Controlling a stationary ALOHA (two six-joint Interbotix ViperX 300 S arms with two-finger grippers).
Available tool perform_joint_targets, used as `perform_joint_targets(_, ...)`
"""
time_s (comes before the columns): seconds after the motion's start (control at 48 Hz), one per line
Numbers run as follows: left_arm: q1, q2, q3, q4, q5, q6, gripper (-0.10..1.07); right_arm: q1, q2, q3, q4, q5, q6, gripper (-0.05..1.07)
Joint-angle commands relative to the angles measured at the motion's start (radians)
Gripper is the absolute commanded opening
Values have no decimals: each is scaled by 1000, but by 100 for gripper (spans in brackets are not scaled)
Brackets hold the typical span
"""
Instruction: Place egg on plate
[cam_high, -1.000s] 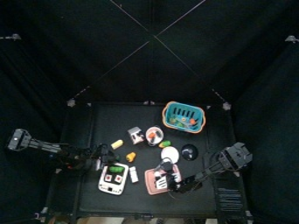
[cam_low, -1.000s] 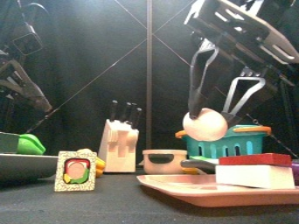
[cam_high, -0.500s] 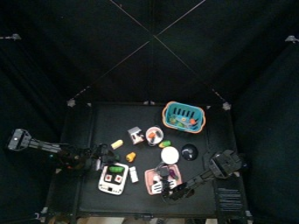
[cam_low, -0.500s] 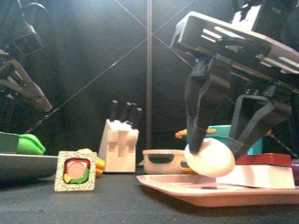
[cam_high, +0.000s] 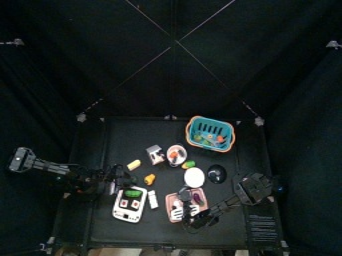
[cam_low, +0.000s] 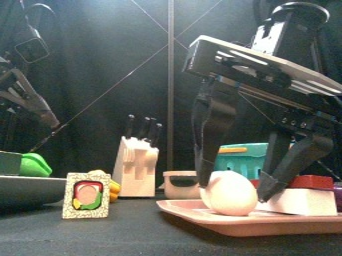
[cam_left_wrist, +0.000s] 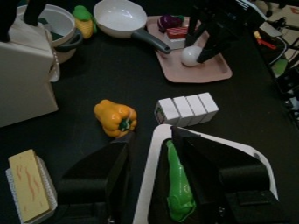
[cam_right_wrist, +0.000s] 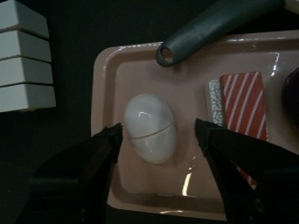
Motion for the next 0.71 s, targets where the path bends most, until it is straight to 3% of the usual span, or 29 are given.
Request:
perform_joint_targets(0.0, 2, 2, -23, 0, -5, -2, 79, -5, -37, -21, -8, 6, 0, 103)
perform_joint_targets(0.688, 0, 2, -21, 0, -3, -2, 79, -3, -49, -83, -91, 8, -11, 103)
